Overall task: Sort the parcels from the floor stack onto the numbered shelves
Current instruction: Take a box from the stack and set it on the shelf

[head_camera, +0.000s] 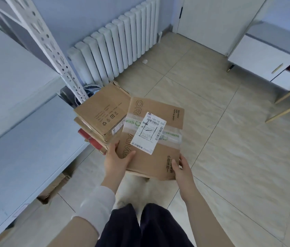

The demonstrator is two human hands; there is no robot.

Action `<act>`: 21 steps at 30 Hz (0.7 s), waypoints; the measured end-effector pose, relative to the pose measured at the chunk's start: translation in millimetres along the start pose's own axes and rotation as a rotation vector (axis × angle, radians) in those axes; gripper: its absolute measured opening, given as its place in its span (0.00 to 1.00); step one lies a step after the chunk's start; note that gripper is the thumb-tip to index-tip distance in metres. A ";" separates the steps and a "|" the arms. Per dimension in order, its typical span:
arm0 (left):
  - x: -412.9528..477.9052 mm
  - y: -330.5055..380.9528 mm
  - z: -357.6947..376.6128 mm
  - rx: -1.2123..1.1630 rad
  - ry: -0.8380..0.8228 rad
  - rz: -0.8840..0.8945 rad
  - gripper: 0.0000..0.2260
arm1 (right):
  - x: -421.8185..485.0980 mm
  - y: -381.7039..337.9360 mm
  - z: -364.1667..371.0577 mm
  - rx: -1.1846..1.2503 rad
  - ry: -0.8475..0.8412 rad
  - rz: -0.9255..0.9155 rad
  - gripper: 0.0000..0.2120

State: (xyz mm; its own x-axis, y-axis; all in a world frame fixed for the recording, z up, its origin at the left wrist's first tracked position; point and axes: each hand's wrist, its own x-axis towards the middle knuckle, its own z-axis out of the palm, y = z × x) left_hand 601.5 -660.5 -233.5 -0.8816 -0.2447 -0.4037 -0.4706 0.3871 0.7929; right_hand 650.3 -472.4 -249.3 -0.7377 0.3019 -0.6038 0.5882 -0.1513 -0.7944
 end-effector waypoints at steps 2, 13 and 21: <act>-8.1 3.6 -12.6 -0.059 0.043 -0.007 0.28 | -5.6 -12.7 10.1 -0.002 -0.061 -0.050 0.19; -57.0 -18.3 -93.7 -0.317 0.309 -0.040 0.27 | -39.0 -37.7 73.1 -0.196 -0.292 -0.281 0.26; -126.1 -38.4 -141.0 -0.437 0.596 -0.073 0.24 | -82.3 -42.3 112.8 -0.360 -0.566 -0.425 0.20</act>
State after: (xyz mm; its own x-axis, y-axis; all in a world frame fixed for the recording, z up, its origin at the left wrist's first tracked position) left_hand 736.0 -769.9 -148.7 -0.6204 -0.7452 -0.2444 -0.3595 -0.0067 0.9331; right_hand 648.8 -597.0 -173.5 -0.9224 -0.2734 -0.2726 0.2185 0.2126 -0.9524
